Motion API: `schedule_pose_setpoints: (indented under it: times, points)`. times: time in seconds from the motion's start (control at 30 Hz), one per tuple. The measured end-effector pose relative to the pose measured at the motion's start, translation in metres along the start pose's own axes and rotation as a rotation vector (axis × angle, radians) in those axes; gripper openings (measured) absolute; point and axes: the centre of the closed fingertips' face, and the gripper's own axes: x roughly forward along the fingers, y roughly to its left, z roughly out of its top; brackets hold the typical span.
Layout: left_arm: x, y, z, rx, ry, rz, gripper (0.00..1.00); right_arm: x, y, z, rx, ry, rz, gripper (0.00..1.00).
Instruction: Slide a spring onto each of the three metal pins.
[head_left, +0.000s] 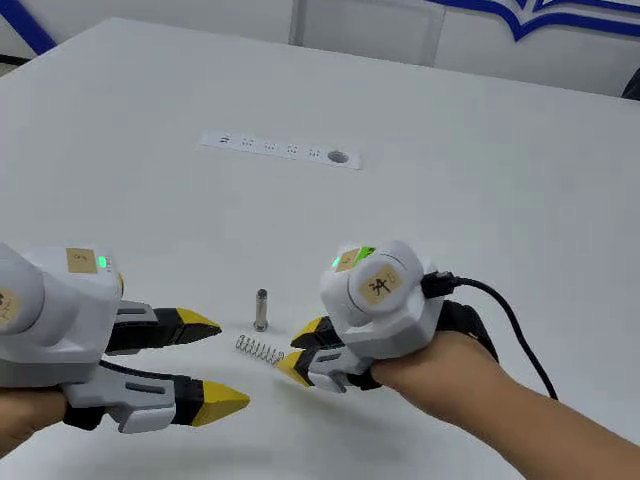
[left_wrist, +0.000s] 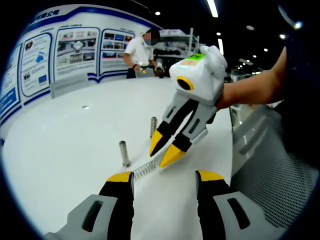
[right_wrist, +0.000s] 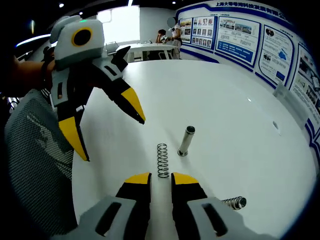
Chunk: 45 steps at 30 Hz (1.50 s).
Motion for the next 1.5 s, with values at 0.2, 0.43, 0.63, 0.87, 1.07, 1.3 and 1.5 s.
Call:
schedule_pose_setpoints:
  times: [0.2, 0.43, 0.63, 0.87, 1.07, 1.3, 1.5]
  points:
    - [-0.001, 0.001, -0.001, -0.001, 0.002, 0.002, 0.50, 0.010, 0.000, -0.002, -0.010, 0.022, 0.014, 0.17]
    - [-0.003, 0.003, -0.003, -0.004, 0.009, 0.005, 0.50, 0.017, -0.004, -0.003, -0.002, 0.033, 0.022, 0.16]
    - [-0.003, 0.003, -0.003, -0.002, 0.013, 0.006, 0.50, 0.017, -0.001, -0.006, -0.004, 0.038, 0.032, 0.14]
    - [-0.001, 0.000, -0.003, 0.007, 0.022, -0.002, 0.49, 0.011, 0.004, -0.009, -0.004, 0.050, 0.038, 0.12]
    - [0.004, -0.005, -0.006, 0.035, 0.047, -0.016, 0.48, -0.008, 0.023, -0.006, -0.069, 0.049, 0.092, 0.11]
    - [0.011, -0.017, -0.008, 0.105, 0.085, -0.065, 0.42, -0.032, 0.041, -0.003, -0.163, 0.049, 0.149, 0.11]
    - [0.017, -0.029, -0.006, 0.146, 0.095, -0.112, 0.34, -0.046, 0.053, -0.001, -0.230, 0.056, 0.192, 0.11]
